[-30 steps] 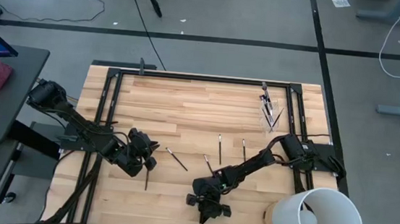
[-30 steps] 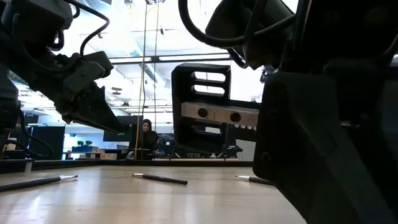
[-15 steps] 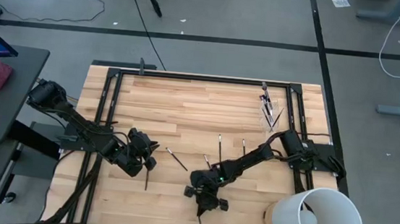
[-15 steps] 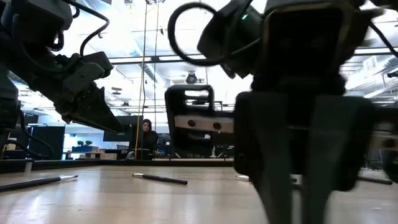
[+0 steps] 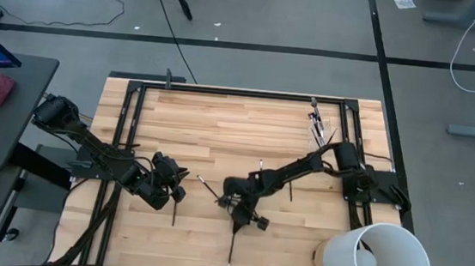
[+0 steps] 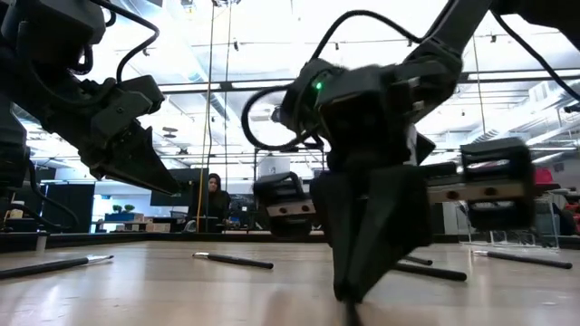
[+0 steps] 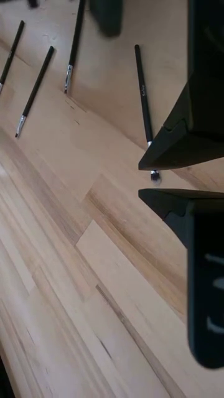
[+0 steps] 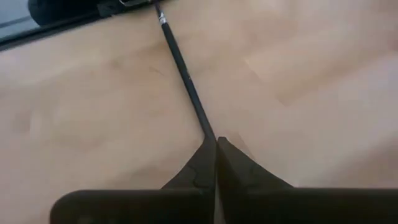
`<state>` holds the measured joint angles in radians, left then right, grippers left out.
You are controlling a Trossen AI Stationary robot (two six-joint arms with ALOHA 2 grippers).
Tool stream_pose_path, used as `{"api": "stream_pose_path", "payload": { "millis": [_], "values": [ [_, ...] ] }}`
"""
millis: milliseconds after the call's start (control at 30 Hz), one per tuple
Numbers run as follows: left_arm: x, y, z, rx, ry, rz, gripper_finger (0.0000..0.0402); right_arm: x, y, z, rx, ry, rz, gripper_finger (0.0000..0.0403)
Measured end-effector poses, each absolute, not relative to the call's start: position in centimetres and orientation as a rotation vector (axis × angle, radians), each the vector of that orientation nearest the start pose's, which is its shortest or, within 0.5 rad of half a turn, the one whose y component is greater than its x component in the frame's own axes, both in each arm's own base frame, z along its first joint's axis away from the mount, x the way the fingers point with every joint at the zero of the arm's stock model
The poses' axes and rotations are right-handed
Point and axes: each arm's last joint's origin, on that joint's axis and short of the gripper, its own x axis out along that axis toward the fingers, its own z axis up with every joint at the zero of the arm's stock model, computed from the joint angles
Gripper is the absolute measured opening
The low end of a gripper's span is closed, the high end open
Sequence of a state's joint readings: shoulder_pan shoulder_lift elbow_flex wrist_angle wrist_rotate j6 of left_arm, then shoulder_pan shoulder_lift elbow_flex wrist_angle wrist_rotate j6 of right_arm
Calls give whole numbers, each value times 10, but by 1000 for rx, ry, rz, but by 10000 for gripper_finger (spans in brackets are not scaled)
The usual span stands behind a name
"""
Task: Put items in baskets/containers
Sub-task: Put the liner brush into the transparent organizer
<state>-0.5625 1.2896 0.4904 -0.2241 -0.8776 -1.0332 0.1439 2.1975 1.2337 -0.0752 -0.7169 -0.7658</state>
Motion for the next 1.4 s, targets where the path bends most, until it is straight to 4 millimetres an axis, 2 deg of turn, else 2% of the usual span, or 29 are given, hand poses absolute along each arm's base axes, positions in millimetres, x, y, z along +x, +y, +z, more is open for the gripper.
{"api": "stream_pose_path", "payload": {
  "millis": [233,400,567,767,1100,1267,1400],
  "values": [
    [186,-91,150,-298,522,621,60,398,40,80,-310,755,1040,11],
    [186,-91,149,-301,527,617,60,391,14,84,-218,864,978,9],
    [186,-91,149,-300,527,617,60,388,-4,101,-135,931,841,3],
    [186,-91,149,-299,528,617,60,386,-12,121,-191,1030,595,3],
    [186,-91,149,-290,531,614,60,383,-12,125,-78,1140,365,5],
    [185,-91,149,-288,533,613,60,377,-20,136,-57,1198,159,5],
    [185,-91,149,-287,534,614,60,372,-27,152,-20,1190,-15,5]
  ]
}}
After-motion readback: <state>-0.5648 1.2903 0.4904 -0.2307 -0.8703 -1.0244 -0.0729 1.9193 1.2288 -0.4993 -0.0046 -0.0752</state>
